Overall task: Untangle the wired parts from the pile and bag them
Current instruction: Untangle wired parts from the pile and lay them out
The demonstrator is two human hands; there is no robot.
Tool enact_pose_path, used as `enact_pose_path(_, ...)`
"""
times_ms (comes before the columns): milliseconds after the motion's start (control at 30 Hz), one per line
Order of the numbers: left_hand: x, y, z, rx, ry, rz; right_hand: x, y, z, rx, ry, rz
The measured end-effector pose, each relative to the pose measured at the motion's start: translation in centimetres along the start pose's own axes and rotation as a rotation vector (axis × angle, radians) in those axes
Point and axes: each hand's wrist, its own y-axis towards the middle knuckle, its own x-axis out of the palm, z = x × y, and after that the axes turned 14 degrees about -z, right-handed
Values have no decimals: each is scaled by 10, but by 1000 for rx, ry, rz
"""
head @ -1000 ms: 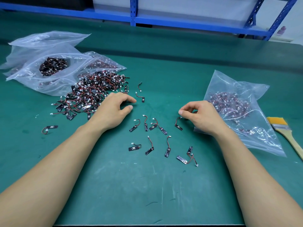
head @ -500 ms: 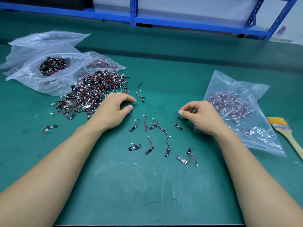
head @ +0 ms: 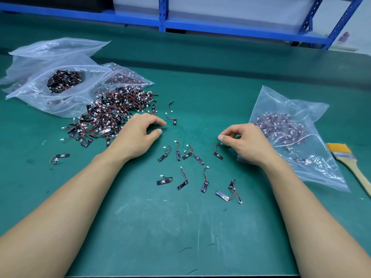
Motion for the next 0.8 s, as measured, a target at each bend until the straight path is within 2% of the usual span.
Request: enact_pose_path(800,-1,0,-1,-14,-37,-10,0,-2,-3,23,1,-2)
